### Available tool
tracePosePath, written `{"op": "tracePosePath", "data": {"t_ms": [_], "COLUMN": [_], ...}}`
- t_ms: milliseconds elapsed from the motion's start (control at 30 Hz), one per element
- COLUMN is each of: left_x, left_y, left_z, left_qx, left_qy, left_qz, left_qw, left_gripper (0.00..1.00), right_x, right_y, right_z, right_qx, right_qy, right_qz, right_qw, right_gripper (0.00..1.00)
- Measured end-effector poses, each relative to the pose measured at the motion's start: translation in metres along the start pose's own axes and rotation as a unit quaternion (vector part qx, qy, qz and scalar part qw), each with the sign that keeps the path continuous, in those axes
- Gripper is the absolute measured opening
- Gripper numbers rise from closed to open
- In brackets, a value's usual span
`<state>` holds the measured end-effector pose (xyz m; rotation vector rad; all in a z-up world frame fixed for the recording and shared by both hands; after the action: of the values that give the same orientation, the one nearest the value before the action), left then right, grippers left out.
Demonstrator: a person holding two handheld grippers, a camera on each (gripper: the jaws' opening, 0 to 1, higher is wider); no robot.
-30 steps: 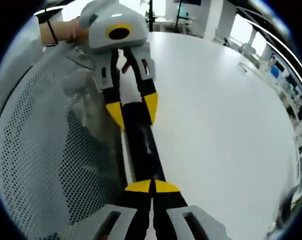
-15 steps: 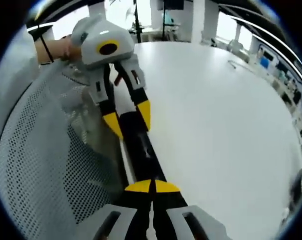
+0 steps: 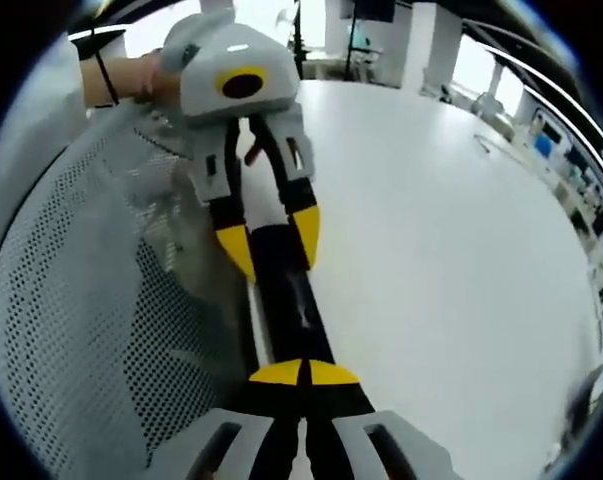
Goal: Press the specified remote control buttons in sequence, fully releasing each button before pressing the next.
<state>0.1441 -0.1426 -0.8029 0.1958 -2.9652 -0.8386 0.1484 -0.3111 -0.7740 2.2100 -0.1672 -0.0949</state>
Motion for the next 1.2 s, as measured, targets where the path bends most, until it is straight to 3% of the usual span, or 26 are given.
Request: {"op": "tracePosePath", "data": {"t_ms": [600,733,900,933,967,1067,1200], "left_x": [0.0,0.0,-0.001,-0.001,-0.001,0.0,0.0], "left_y": [-0.001,0.0,0.0,0.0,0.0,0.0,0.0], "left_z": [0.0,0.0,0.001,0.001,0.001,0.0,0.0], "left_qx": [0.0,0.001,0.001,0.001,0.001,0.001,0.002], "left_qy": [0.0,0.0,0.0,0.001,0.001,0.002,0.002], "left_qz": [0.001,0.001,0.0,-0.001,-0.001,-0.002,-0.001], "left_qw": [1.0,1.0,1.0,1.0,1.0,1.0,1.0], "left_gripper": [0.25,0.25,0.25,0.25,0.25,0.25,0.25], "right_x": [0.004,0.005,0.003,0.0,0.0,0.003,0.004], "right_y": [-0.003,-0.001,0.002,0.002,0.003,0.005,-0.002], "right_z": [-0.006,-0.002,0.005,0.004,0.003,0.0,0.0], "right_qx": [-0.041,-0.022,0.03,0.043,0.049,0.04,0.026], "right_qy": [0.053,0.041,-0.04,-0.053,-0.048,-0.016,-0.012], "right_qz": [-0.028,-0.03,-0.025,-0.031,-0.028,-0.007,-0.02], "right_qw": [0.9974,0.9985,0.9985,0.9972,0.9973,0.999,0.9994], "right_gripper": [0.0,0.0,0.0,0.04,0.08,0.05,0.07]}}
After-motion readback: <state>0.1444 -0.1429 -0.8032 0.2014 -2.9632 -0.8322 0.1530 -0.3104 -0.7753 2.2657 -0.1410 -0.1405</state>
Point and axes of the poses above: the point that each gripper's makers call its tool centre point, and the gripper's own axes: y roughly backward along the fingers, x roughly to its right, z roughly out of its underside, the point moved 9 cm from there along y, roughly backward along the fingers, and after that the axes turned 8 degrees about x, right-handed, at the moved point
